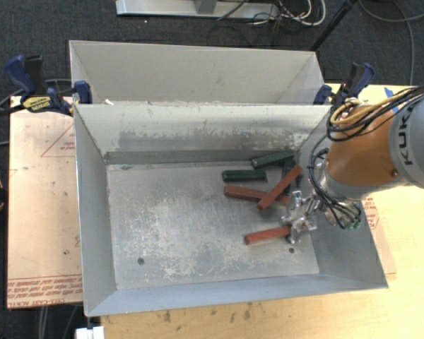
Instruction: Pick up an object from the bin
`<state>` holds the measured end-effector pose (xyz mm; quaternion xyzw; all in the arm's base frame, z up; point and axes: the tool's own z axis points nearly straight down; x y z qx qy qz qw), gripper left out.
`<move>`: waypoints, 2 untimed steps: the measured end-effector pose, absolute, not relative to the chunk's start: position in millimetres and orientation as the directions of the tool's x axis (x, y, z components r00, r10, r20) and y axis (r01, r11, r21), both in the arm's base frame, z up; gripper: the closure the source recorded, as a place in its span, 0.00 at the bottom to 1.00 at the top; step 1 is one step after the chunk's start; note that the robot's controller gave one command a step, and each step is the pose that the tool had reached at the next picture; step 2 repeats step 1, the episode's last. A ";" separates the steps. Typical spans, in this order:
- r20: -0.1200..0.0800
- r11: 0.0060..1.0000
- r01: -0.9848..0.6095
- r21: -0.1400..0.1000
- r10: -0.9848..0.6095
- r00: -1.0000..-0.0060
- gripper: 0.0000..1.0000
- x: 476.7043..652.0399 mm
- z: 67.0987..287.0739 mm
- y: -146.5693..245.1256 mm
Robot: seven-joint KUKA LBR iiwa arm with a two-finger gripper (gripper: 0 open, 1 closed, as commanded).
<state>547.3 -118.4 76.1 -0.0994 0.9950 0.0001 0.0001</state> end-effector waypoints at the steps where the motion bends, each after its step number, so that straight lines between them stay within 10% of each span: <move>1: -0.004 0.974 -0.224 -0.001 -0.224 -0.974 1.00 566.1 212.2 -136.5; 2: -0.004 0.974 -0.224 -0.001 -0.224 -0.974 1.00 566.1 212.2 -136.5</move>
Offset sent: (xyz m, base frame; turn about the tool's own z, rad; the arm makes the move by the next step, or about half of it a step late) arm 0.0000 0.0000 0.0000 0.0000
